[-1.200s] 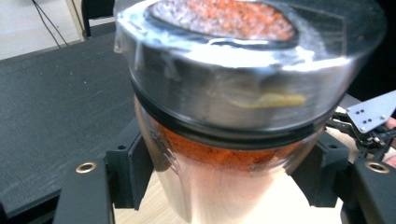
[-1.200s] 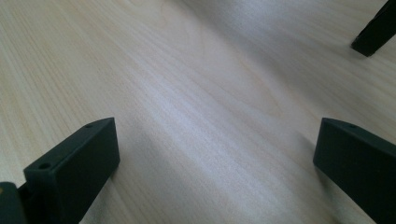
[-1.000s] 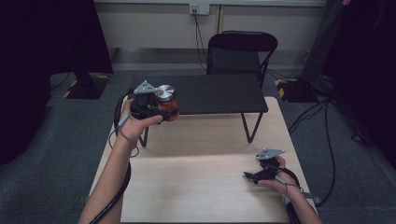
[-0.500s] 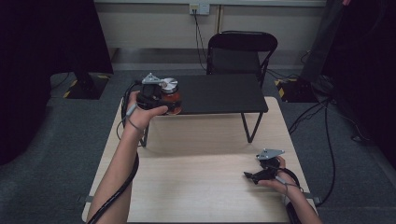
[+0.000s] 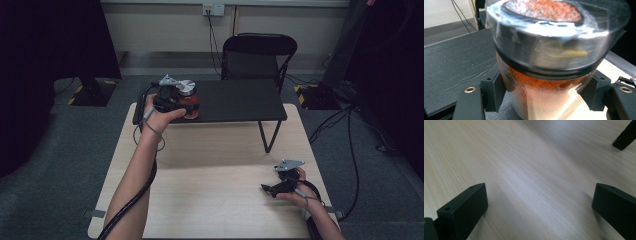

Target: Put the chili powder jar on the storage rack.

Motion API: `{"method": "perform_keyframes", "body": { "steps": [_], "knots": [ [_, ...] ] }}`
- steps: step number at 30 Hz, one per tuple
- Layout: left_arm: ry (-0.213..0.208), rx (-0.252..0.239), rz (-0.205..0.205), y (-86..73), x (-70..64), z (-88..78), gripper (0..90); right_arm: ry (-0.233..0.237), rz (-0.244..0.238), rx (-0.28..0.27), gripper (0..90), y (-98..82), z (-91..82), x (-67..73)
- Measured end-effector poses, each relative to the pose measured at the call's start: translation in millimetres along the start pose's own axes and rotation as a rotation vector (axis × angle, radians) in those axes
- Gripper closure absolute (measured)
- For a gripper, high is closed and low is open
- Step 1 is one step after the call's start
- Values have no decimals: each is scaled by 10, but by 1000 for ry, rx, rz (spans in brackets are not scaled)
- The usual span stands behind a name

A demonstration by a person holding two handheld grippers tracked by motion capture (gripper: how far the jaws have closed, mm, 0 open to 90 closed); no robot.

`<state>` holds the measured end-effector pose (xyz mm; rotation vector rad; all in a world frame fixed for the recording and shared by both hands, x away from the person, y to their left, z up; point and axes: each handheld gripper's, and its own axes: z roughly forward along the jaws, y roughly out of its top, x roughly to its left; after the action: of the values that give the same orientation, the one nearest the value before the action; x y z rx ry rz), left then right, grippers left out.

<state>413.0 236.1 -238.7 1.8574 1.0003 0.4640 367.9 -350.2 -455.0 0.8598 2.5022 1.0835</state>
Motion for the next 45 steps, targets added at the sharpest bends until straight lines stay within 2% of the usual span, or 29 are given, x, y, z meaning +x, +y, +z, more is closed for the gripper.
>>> {"method": "perform_keyframes", "body": {
  "steps": [7, 25, 29, 35, 42, 45],
  "knots": [
    [11, 3, -8, -13, 36, 18, 310, 0, 0, 0, 0, 1, 0, 0],
    [77, 26, -27, 14, 70, 128, 311, 3, -1, -5, 0, -14, -3, -3],
    [79, 25, -32, 4, 94, 138, 310, 4, -3, -5, 0, -15, -4, -3],
    [95, 37, -1, 27, 42, 151, 309, 4, -3, -4, 0, -15, -5, -2],
    [100, 37, 8, 24, 18, 161, 308, 5, -2, -4, 0, -14, -6, 2],
    [101, 48, 34, 39, 6, 165, 306, 5, -3, -3, 0, -12, -6, 1]
  ]
}}
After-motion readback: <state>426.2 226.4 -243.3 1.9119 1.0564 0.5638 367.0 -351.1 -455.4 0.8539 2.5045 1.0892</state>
